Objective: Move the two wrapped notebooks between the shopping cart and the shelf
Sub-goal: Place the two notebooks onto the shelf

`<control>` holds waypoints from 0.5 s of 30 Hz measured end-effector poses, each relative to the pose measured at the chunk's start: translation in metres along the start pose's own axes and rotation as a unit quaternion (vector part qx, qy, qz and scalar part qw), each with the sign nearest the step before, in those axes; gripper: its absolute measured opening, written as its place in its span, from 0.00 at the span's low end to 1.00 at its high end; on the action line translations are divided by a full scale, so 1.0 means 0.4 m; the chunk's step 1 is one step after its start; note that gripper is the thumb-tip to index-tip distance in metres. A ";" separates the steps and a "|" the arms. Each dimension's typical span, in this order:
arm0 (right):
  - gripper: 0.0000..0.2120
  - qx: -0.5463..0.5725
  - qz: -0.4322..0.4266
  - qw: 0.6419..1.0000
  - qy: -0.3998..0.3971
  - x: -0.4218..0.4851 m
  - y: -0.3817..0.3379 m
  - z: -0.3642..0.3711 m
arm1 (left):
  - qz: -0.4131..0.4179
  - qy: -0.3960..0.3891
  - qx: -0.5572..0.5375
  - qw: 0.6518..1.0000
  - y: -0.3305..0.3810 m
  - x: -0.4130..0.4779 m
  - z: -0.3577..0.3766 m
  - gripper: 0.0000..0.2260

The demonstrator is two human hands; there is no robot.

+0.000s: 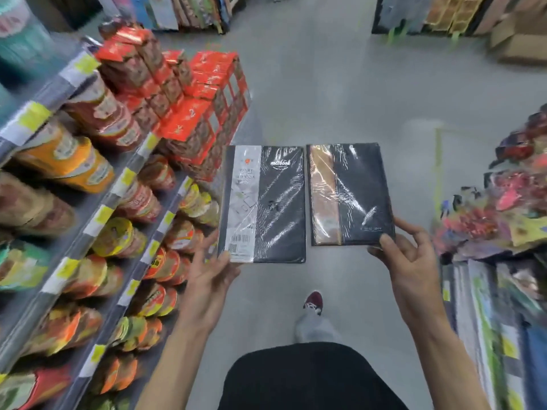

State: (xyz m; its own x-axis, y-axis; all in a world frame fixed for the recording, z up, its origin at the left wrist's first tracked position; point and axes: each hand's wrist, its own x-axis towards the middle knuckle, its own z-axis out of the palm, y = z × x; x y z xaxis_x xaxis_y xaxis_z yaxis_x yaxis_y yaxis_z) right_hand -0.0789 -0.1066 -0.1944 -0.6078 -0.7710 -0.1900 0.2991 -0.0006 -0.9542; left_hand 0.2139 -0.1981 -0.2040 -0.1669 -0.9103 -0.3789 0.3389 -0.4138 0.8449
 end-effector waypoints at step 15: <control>0.16 0.127 -0.009 0.950 0.285 0.198 -0.067 -0.217 | -0.121 -0.202 0.137 0.962 -0.011 0.436 0.464 0.18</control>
State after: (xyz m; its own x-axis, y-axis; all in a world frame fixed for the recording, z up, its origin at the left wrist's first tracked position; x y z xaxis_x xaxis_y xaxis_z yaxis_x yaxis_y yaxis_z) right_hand -0.1989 -0.1122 -0.2038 -0.8918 -0.3003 -0.3383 0.4099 -0.2200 -0.8852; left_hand 0.0114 -0.3527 -0.2036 -0.5752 -0.6854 -0.4465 -0.0035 -0.5438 0.8392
